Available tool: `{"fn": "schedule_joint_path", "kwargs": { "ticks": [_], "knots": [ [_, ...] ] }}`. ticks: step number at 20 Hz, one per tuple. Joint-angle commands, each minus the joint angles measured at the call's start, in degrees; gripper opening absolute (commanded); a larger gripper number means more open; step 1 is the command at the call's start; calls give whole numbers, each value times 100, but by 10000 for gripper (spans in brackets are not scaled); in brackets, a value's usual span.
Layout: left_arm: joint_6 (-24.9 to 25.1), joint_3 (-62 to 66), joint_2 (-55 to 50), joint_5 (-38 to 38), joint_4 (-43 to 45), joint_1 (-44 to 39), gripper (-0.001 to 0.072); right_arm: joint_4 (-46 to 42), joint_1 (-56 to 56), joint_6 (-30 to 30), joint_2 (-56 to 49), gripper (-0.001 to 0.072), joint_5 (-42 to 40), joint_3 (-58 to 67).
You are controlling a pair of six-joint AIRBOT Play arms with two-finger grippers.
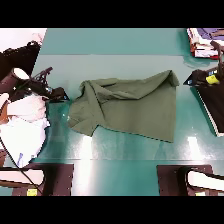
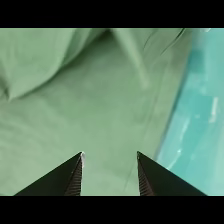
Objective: Fold the shirts.
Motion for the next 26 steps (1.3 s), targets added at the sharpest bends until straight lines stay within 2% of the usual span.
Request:
{"fn": "schedule_joint_path", "kwargs": {
  "ticks": [1,4,10,12,13,16,19,23,26],
  "knots": [
    [393,-542,-35,378,-743,59,461,243,-46,-68,474,387,-175,-815],
    [396,-564,-35,442,-922,33,460,238,-44,-68,656,387,-221,-1169],
    [431,-564,-35,409,-706,-522,455,214,-90,-66,994,388,-229,-1515],
    [413,-562,-35,343,-715,-522,145,197,-249,-63,1102,387,-168,-1554],
    [417,-562,-33,317,-710,-522,34,190,-385,-63,1154,387,-105,-1552],
    [415,-382,7,146,-706,-522,30,59,-855,-59,1283,382,313,-1554],
    [415,17,234,116,-708,-525,30,-629,-1178,116,1438,382,809,-1915],
    [417,275,503,107,-710,-522,30,-656,-1495,114,1797,388,656,-3512],
    [415,269,496,105,-715,-525,30,-39,-1512,57,1906,387,197,-4631]
  ]
}}
